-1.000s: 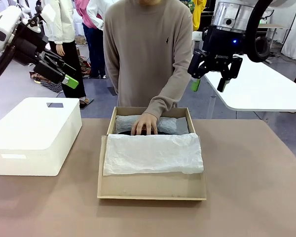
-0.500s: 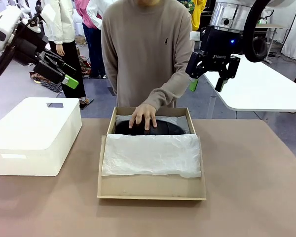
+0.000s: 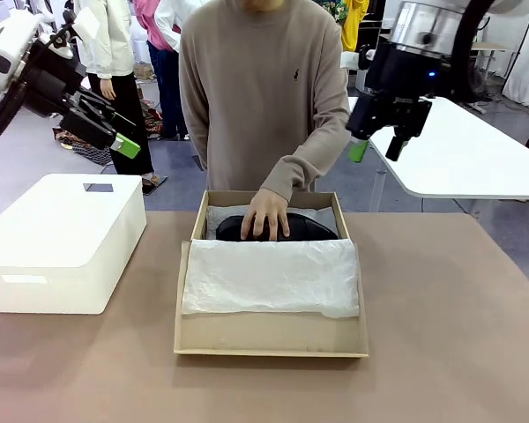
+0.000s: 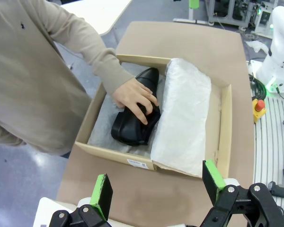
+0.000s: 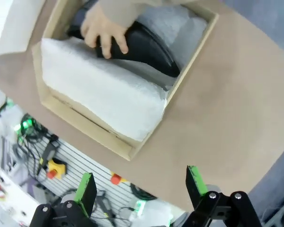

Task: Pack the shoes into the box.
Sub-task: Close the Shoes Box.

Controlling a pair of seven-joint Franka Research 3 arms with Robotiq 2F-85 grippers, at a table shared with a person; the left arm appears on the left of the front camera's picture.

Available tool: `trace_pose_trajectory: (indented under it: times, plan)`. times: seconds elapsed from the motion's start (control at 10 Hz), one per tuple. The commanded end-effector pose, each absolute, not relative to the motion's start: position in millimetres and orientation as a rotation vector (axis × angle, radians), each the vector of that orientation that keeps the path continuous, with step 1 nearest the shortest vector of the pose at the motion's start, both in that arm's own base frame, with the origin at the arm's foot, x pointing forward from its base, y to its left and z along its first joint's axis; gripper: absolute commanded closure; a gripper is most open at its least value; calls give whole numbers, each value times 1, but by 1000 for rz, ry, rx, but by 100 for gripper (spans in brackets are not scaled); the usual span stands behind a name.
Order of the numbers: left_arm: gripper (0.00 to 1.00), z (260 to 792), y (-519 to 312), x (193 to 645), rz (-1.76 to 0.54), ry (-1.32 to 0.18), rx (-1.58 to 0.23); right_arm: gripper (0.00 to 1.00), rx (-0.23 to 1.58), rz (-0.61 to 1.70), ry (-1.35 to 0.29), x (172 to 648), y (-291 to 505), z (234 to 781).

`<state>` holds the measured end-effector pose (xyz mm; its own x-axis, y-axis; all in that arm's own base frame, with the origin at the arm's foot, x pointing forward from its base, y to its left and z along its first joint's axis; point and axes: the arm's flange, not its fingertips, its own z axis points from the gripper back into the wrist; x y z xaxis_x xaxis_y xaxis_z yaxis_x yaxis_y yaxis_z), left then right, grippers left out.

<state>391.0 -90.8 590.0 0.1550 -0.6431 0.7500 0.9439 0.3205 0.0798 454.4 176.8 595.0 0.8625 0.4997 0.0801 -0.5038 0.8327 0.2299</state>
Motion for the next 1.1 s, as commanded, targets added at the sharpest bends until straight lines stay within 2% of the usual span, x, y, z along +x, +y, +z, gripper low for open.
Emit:
trace_pose_trajectory:
  times: [0.0, 0.3, 0.6, 0.9, 1.0]
  plan:
    - [0, 590, -91, 392, -1208, -807, -480, 0, 372, 757, -67, 445, 130, 584]
    - [0, 590, -91, 392, -1208, -807, -480, 0, 333, 1002, -222, 440, 79, 565]
    - [0, 590, -91, 392, -1208, -807, -480, 0, 177, 1020, -315, 443, 57, 544]
    - [0, 590, -91, 392, -1208, -807, -480, 0, 235, 988, -302, 445, 58, 528]
    - [0, 590, -91, 392, -1208, -807, -480, 0, 211, 1006, -299, 449, 57, 540]
